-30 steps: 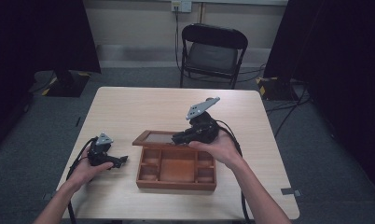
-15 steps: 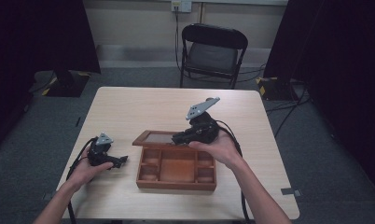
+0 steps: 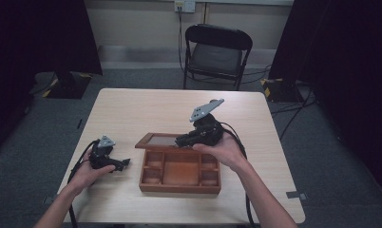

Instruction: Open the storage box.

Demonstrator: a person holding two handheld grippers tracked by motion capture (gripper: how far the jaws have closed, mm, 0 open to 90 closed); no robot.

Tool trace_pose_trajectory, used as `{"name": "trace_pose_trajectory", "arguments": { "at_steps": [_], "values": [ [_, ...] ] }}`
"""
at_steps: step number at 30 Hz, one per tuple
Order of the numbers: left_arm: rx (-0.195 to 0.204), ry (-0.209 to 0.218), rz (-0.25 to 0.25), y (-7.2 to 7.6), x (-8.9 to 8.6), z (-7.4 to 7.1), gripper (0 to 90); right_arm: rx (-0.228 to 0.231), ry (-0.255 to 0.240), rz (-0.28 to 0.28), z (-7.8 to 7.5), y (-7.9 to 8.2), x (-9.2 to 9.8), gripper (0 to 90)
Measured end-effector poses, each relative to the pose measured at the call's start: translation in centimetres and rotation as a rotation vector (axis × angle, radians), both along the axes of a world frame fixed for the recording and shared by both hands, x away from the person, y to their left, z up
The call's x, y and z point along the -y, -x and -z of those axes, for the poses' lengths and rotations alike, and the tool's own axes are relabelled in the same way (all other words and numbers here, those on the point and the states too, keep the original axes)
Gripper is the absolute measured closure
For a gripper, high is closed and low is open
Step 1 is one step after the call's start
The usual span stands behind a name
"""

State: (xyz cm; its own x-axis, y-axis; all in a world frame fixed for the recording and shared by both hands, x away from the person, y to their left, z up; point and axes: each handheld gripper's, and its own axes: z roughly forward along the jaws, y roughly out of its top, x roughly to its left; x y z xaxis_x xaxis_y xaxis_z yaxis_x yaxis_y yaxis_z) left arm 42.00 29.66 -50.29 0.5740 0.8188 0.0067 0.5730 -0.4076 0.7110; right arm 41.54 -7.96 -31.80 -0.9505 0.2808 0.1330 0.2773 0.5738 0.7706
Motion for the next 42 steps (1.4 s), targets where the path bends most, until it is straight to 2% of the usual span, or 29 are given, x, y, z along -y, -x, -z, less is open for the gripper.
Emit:
{"name": "trace_pose_trajectory", "arguments": {
  "at_steps": [42],
  "values": [
    [0.001,0.002,0.001,-0.01,0.0,0.01,0.0,0.008,0.009,0.001,-0.19,-0.06,-0.02,82.3]
  ]
}}
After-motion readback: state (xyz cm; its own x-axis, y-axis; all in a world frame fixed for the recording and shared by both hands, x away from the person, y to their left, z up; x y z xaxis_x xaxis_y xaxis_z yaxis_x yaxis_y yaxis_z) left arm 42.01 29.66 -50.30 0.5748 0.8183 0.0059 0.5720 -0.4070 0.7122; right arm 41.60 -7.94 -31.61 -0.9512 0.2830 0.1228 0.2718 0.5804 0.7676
